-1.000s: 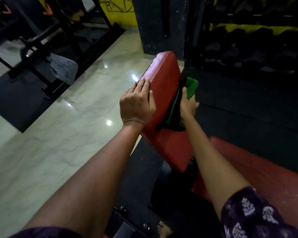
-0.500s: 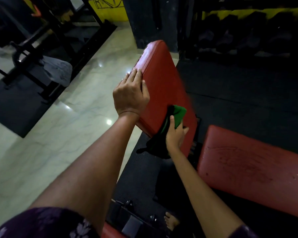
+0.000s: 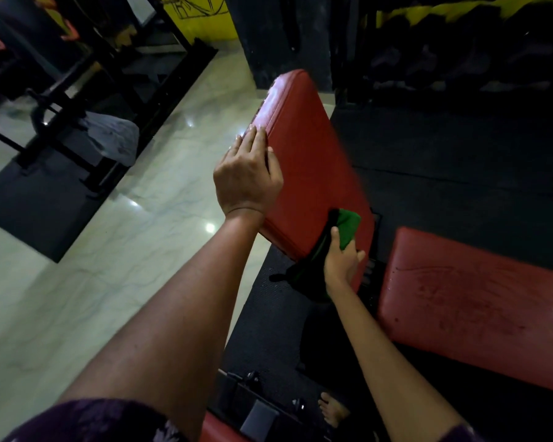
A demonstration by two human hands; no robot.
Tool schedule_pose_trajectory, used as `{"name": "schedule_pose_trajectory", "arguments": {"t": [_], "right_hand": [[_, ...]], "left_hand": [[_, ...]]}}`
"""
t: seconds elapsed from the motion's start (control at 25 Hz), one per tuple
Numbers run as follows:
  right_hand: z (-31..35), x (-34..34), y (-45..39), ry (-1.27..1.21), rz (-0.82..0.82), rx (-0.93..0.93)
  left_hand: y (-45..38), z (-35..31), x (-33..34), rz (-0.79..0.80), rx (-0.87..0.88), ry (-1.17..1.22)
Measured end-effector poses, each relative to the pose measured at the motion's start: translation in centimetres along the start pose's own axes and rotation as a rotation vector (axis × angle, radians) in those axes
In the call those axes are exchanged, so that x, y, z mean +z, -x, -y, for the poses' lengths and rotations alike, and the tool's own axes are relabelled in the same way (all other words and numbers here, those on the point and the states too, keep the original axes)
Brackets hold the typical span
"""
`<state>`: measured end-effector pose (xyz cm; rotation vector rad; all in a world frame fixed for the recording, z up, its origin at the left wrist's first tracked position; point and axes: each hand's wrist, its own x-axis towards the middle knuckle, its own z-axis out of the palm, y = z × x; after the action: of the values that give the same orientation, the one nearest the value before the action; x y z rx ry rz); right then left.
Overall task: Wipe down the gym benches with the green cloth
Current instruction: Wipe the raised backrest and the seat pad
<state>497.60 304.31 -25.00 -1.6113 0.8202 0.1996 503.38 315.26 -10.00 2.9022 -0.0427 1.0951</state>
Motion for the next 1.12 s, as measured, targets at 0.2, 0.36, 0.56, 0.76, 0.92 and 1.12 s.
{"name": "schedule_pose_trajectory", "arguments": {"t": [0.2, 0.36, 0.56, 0.76, 0.92, 1.12], "right_hand": [[1.5, 0.6, 0.8, 0.084, -0.032, -0.036], [0.6, 1.1, 3.2, 0.090, -0.047, -0.255], [-2.3, -1.1, -3.3, 0.076, -0.025, 0.169], [2.0, 0.2, -2.4, -0.025, -0.003, 0.047], [1.9, 1.5, 1.3, -0.092, 0.067, -0.237], [2.3, 0.2, -2.4, -0.179, -0.068, 0.079]], "left_hand": [[-0.1, 0.4, -0.1, 0.008, -0.007, -0.017], [-0.2, 0.2, 0.0, -0.001, -0.017, -0.017], [0.3, -0.2, 0.1, 0.026, -0.016, -0.003], [0.0, 0.3, 0.0, 0.037, -0.005, -0.027], [0.3, 0.5, -0.2, 0.028, -0.011, -0.050], [-0.5, 0.1, -0.7, 0.031, -0.029, -0.042]]}}
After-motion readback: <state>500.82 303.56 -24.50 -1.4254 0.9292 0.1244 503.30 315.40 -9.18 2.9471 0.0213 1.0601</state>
